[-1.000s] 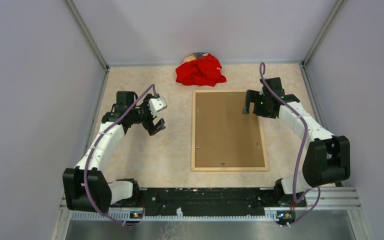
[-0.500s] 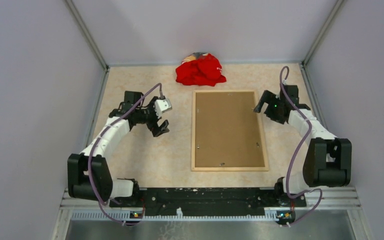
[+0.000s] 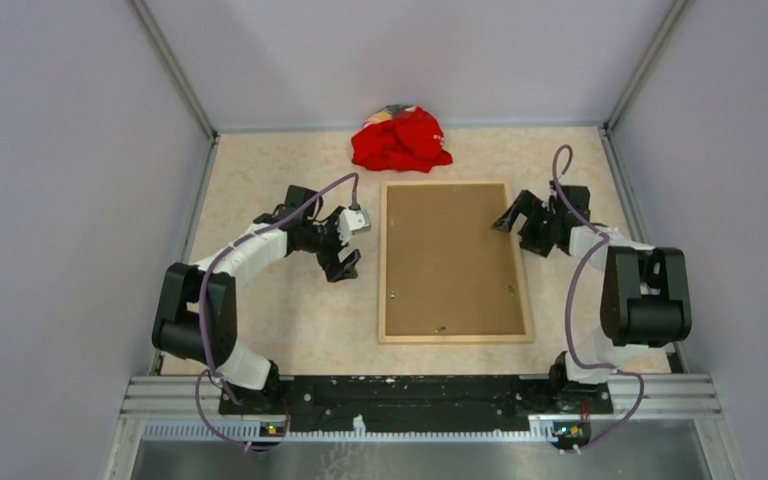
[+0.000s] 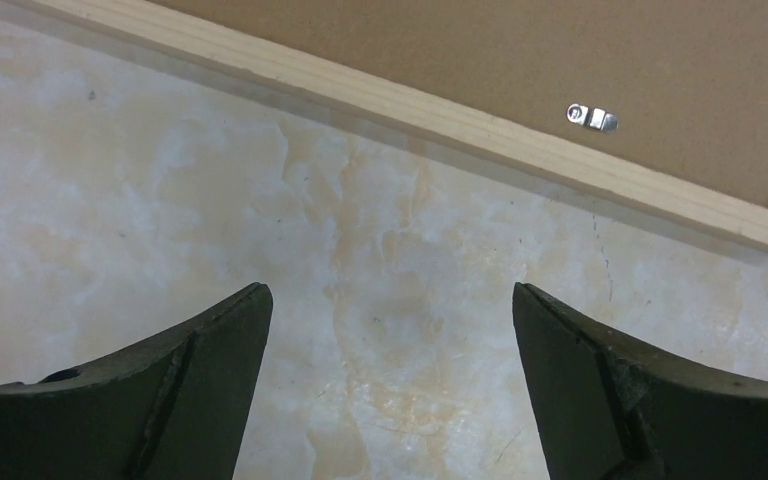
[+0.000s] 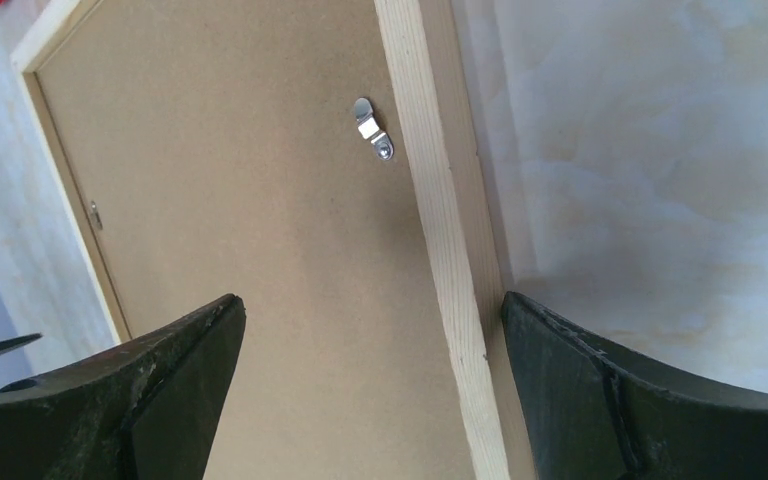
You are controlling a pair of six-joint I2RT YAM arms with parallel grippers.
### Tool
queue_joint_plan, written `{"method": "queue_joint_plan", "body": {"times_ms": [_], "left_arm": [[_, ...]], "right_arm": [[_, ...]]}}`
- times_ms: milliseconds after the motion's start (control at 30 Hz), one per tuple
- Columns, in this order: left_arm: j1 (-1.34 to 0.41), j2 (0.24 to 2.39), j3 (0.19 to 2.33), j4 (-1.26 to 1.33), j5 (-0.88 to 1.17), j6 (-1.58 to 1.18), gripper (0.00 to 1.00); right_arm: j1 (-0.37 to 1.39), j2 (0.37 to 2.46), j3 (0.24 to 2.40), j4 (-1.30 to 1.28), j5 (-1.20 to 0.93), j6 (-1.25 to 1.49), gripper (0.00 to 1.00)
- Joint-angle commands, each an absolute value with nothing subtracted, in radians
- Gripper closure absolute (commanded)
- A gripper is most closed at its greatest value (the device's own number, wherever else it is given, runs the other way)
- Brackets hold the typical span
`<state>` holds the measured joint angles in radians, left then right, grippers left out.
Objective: Put the photo into the frame
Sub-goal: Move the photo frame to the center of the board.
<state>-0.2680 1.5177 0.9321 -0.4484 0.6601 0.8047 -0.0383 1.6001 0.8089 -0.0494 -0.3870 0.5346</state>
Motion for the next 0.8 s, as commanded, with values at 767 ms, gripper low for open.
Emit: {"method": "queue_joint_plan", "body": {"times_ms": [767], "left_arm": [[-0.232,1.707,1.094,-0.539,0.730,0.724,0.34]], "right_arm": [[0.175,1.124,0.563,0.410,-0.627,0.871,0.01]]}}
